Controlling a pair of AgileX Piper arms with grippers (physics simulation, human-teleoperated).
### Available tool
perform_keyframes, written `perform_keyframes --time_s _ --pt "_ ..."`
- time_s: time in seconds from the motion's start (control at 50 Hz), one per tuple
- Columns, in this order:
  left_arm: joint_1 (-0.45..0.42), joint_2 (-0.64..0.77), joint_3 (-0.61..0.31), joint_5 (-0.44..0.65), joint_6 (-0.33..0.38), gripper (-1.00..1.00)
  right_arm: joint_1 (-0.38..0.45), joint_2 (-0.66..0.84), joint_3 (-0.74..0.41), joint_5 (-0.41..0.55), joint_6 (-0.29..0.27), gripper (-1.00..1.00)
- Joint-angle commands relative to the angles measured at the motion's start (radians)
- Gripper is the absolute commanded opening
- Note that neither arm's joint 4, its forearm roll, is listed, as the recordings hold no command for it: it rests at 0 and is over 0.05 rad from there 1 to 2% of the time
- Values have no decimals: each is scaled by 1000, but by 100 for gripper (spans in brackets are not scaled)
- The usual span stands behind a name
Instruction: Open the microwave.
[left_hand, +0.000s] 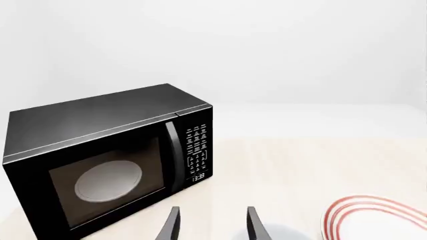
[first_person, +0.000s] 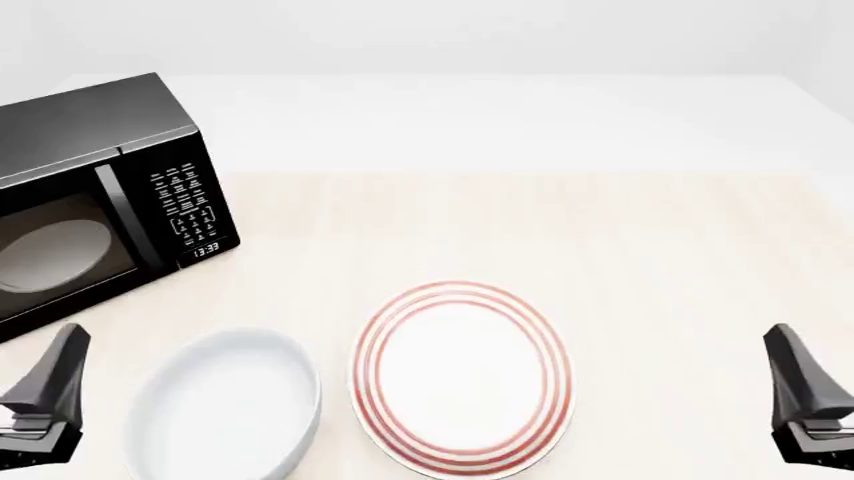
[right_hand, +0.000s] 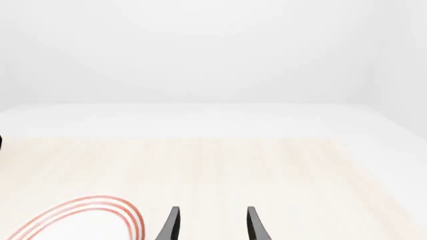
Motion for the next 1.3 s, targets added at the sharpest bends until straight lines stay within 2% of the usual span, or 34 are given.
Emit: perform_keyframes --time_s 0.02,0.08,0.12,0.2,0.42,0.6,0.74,0.9,0.94,1.04,1.18,1.22,1.24,1.3 --pt "10 43 -2 -44 -4 100 0 8 -3 -5 0 100" --pt "29 -2 -8 -19 33 100 0 10 -3 -6 1 100" --pt "5 38 -2 -31 60 100 0 11 -3 -7 2 100" --pt "17 49 -6 -36 74 100 0 12 -3 -8 1 100" --pt "24 203 -50 -130 50 100 0 11 -3 -7 1 100" --pt "64 314 -100 -193 21 100 0 8 -5 -3 1 100" --pt "84 367 -94 -254 7 100 0 10 -4 -5 1 100" --pt "107 397 -105 -268 -4 100 0 14 -3 -10 1 100" --pt "96 448 -102 -320 -2 100 0 14 -3 -10 1 100" --pt "110 492 -102 -357 -13 100 0 14 -3 -10 1 100" --pt "125 525 -105 -380 -25 100 0 15 -4 -10 1 100" --pt "117 577 -86 -443 -17 100 0 15 -4 -11 1 100" --pt "120 621 -43 -528 -15 100 0 15 -4 -11 1 100" --pt "114 691 -17 -615 -11 100 1 16 -4 -11 1 100"
